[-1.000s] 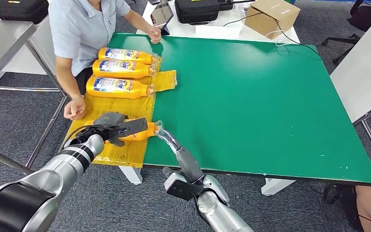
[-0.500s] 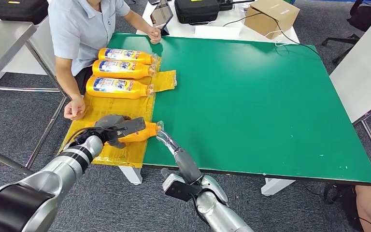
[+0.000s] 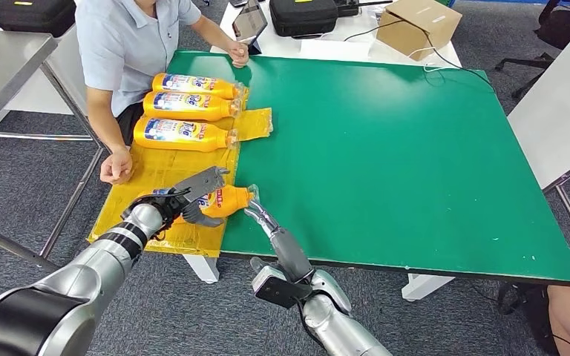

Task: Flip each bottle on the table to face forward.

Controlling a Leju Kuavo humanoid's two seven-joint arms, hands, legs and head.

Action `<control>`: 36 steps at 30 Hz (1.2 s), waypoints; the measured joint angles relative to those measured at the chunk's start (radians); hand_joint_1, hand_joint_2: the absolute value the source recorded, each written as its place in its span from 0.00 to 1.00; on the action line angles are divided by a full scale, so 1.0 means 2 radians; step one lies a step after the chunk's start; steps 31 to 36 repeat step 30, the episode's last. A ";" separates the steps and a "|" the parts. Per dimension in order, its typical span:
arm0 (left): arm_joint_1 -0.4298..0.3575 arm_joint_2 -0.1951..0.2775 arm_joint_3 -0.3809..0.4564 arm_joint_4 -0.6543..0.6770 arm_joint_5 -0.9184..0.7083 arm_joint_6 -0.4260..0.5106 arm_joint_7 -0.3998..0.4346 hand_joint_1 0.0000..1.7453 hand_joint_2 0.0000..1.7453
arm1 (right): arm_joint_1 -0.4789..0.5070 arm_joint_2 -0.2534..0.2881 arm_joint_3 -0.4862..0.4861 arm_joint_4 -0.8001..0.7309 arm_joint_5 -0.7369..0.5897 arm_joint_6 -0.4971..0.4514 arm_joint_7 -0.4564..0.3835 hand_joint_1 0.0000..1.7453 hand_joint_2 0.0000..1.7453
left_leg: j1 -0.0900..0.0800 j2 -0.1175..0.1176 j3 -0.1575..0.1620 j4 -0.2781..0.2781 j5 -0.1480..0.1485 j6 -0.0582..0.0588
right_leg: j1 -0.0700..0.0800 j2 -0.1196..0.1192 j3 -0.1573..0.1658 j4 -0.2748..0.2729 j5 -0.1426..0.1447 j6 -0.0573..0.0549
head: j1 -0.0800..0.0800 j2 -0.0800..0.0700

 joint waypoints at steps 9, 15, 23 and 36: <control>0.086 -0.024 0.009 -0.161 0.153 0.081 -0.022 0.00 1.00 | 0.020 -0.016 0.005 -0.034 -0.043 -0.065 0.000 0.00 1.00 | 0.000 0.000 0.000 0.000 0.000 0.000 | 0.000 0.000 -0.001 0.000 0.000 0.000 | 0.000 0.000; 0.184 -0.025 -0.011 -0.327 0.195 0.145 -0.013 0.00 1.00 | 0.068 -0.030 -0.007 -0.134 -0.056 -0.150 0.000 0.00 1.00 | 0.000 0.000 -0.001 0.000 -0.001 -0.001 | 0.000 0.000 -0.002 0.000 -0.001 0.000 | 0.000 0.000; 0.247 -0.026 -0.047 -0.425 0.218 0.142 -0.032 0.00 1.00 | 0.103 -0.047 -0.013 -0.233 -0.056 -0.191 0.000 0.00 1.00 | 0.000 0.000 -0.002 0.000 -0.001 0.000 | 0.000 0.000 -0.002 0.000 0.000 0.000 | 0.000 0.000; 0.282 -0.036 -0.058 -0.473 0.276 0.144 -0.035 0.00 1.00 | 0.144 -0.056 -0.029 -0.355 -0.109 -0.145 0.000 0.00 1.00 | 0.000 0.000 -0.002 0.000 -0.001 0.000 | 0.000 0.000 -0.002 0.000 -0.001 0.000 | 0.000 0.000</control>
